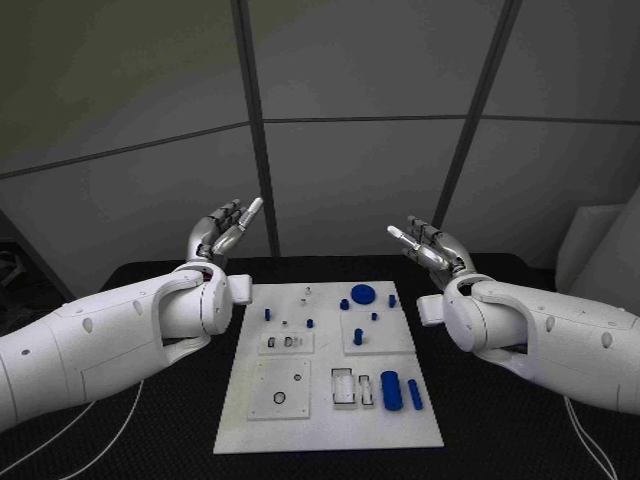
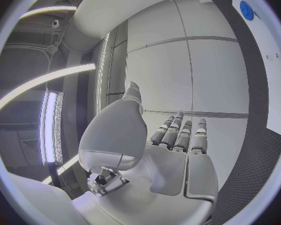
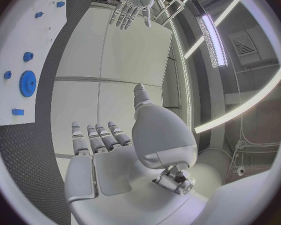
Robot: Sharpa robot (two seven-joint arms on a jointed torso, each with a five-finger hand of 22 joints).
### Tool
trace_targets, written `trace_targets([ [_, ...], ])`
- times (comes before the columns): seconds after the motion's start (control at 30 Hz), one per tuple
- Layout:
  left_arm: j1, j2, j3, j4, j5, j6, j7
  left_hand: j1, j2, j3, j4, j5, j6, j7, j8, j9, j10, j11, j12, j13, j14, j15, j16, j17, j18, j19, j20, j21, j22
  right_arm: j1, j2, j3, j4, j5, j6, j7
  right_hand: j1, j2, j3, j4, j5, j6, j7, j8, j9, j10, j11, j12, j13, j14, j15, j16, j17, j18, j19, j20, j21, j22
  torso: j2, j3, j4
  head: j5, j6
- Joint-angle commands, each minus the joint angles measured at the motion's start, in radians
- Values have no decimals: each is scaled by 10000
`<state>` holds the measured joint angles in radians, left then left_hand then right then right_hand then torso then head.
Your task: Assemble the parts on the task board
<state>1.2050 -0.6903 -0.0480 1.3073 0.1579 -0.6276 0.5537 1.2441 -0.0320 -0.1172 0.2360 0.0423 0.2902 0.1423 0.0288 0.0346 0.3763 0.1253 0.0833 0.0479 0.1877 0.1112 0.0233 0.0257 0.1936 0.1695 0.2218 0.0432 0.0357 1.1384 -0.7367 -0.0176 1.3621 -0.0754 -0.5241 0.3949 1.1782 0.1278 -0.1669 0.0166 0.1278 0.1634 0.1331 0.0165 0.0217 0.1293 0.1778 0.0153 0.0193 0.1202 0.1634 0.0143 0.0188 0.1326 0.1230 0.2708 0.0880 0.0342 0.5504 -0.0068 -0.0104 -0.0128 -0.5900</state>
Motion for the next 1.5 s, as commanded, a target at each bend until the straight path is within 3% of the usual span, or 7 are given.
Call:
trace_targets([
  [0.03, 59, 39, -8, -94, 612, 768, 538, 482, 36, -59, 133, 65, 197, 268, 78, 26, 219, 78, 126, 35, 182, 69, 50, 29, -117, 103, 165, 96, 45, 165, 84, -25, -346, -850, 1954, -810, 1406, 19, 202, -935, 637, 763, 1223, 171, 91, 864, 427, 160, 101, 1552, 358, 405, 194, 310, 654, 218, 581, 202, 0, -1, -1, -1, -3],
  [0.27, 59, 39, -8, -94, 612, 768, 538, 676, 265, -120, 0, 61, 749, 559, 180, 95, 945, 389, 499, 119, 907, 375, 165, 107, -133, 634, 417, 375, 185, 301, 149, -50, -652, -1059, 2511, -1054, 2493, 23, 716, -2390, 968, 4490, 1458, 1007, 505, 5101, 681, 978, 472, 6173, 579, 1811, 594, 117, 4406, 182, 3032, 1089, 0, -1, -1, -1, -3],
  [0.3, 58, -41, -11, -216, 612, 1157, 474, 763, 326, -122, -80, 103, 1051, 652, 248, 136, 1331, 501, 667, 165, 1272, 484, 242, 151, -129, 881, 513, 492, 245, 307, -68, -42, -738, -3760, 976, -838, 2569, 26, 787, -2555, 1002, 5153, 1375, 1159, 569, 5825, 593, 1107, 513, 6523, 483, 1910, 594, 189, 4759, 149, 3222, 1155, 5, -33, -4, 55, -223],
  [0.4, 58, -134, -12, -191, 605, 1264, 459, 1012, 462, -188, -389, 112, 2254, 920, 538, 291, 2670, 807, 1221, 282, 2745, 756, 546, 295, -167, 2557, 705, 1271, 642, 308, -57, -39, -821, -4728, 750, -953, 2689, 23, 938, -2935, 1095, 6679, 1118, 1478, 691, 7295, 314, 1349, 564, 7405, 157, 2144, 596, 445, 5645, 49, 3745, 1346, 15, -38, -14, 81, -249],
  [0.63, 63, -443, -12, 80, 248, 1438, 394, 1486, 714, -367, -1146, 500, 5486, 995, 1415, 731, 4622, 783, 1932, 298, 6816, 673, 1471, 592, -128, 5408, 614, 2764, 1239, 325, -21, -32, -896, -6758, 601, -1297, 2787, -149, 1163, -3072, 1267, 7571, 778, 1436, 590, 8523, -67, 1260, 467, 8834, -362, 2295, 535, 482, 6746, -450, 4896, 1863, 135, -41, -13, 86, -298],
  [1.03, 107, -1245, -12, 1301, -572, 1839, 3, 2069, 896, -690, -2146, 1771, 6390, 706, 1229, 694, 5935, 393, 1790, 149, 8665, 166, 1644, 614, -108, 6710, 144, 3506, 1383, 652, 147, -10, -854, -10359, 1424, -2706, 2486, -570, 1862, -3089, 2063, 8802, 337, 1139, 541, 10194, -637, 645, 460, 11634, -1249, 2691, 876, 516, 7410, -1247, 7755, 3435, 557, 2, 70, 49, -213],
  [1.5, 111, -2506, 6, 3607, -769, 2089, -141, 2168, 893, -812, -2388, 1839, 6446, 721, 1085, 644, 5930, 413, 1571, 142, 8693, 177, 1476, 571, -122, 6754, 133, 3548, 1361, 1143, 687, 4, -840, -13597, 2623, -4252, 1740, -1188, 3304, -3077, 2135, 9154, 154, 531, 532, 10616, -947, 445, 466, 13859, -1743, 4577, 2632, 321, 9447, -1755, 10259, 5636, 1400, -23, 250, -134, 77],
])
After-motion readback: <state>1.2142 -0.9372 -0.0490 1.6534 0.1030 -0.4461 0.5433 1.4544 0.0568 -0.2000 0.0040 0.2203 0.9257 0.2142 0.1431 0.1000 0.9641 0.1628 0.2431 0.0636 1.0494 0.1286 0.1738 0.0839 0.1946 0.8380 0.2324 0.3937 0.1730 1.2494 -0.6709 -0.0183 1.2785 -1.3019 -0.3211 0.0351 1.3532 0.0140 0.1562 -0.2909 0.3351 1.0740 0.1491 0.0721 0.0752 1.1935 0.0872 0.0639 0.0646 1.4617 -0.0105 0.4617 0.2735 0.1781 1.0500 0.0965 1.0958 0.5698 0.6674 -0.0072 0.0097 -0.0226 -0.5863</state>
